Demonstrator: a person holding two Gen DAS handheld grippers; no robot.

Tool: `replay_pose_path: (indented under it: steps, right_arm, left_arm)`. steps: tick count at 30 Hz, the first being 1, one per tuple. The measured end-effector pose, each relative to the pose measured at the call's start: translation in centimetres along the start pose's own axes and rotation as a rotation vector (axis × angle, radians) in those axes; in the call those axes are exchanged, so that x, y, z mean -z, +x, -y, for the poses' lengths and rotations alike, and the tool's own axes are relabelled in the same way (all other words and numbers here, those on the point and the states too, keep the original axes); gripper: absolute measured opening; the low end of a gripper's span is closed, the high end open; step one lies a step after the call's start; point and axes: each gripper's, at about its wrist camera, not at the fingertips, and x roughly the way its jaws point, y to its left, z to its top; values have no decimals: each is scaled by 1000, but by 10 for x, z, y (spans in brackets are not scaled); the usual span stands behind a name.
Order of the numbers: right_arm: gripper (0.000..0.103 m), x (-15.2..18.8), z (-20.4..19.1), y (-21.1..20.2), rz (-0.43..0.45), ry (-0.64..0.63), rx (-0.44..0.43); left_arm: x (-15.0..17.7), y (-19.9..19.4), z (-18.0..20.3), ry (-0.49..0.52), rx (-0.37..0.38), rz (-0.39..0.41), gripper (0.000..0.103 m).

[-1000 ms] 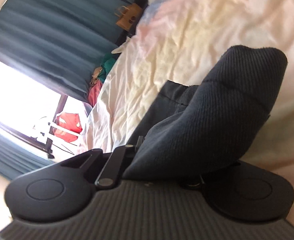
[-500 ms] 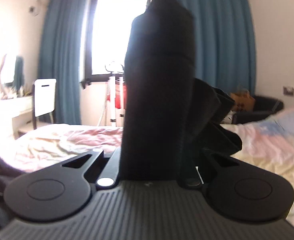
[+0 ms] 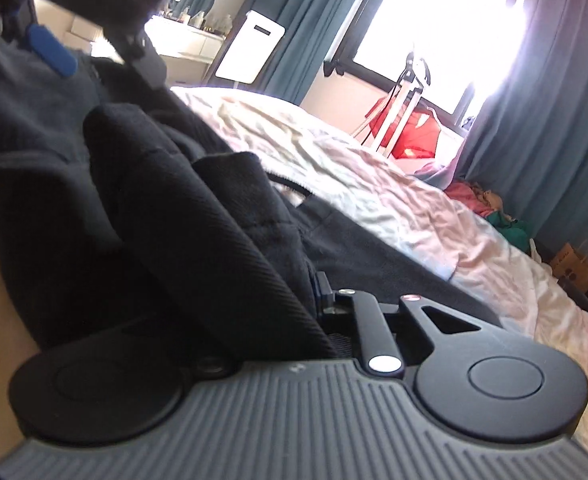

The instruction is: Fold clothes

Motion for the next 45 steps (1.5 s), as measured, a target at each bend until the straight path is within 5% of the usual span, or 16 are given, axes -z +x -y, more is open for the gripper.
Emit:
replay_pose_path:
  steps: [4, 11, 19, 24, 31, 36, 41, 45]
  right_arm:
    - [15, -26, -30, 5, -1, 19, -50]
    - [19, -9, -39, 6, -53, 91, -128]
    - [66, -9, -11, -59, -145, 282, -370]
    - [67, 0, 42, -100, -83, 428, -332]
    - [67, 27, 107, -83, -120, 651, -68]
    - [67, 40, 107, -68, -190, 664, -28]
    - [67, 65, 98, -44, -318, 709, -5]
    - [68, 69, 96, -39, -320, 716, 3]
  left_arm:
    - [0, -6, 0, -22, 33, 34, 96]
    - [8, -3, 8, -3, 71, 33, 96]
    - [27, -6, 27, 96, 103, 19, 96]
    - [39, -10, 42, 177, 117, 24, 96]
    - [58, -10, 56, 281, 36, 8, 96]
    - [65, 10, 59, 296, -22, -67, 97]
    - [68, 12, 61, 315, -50, -68, 101]
    - [70, 12, 60, 316, -58, -58, 102]
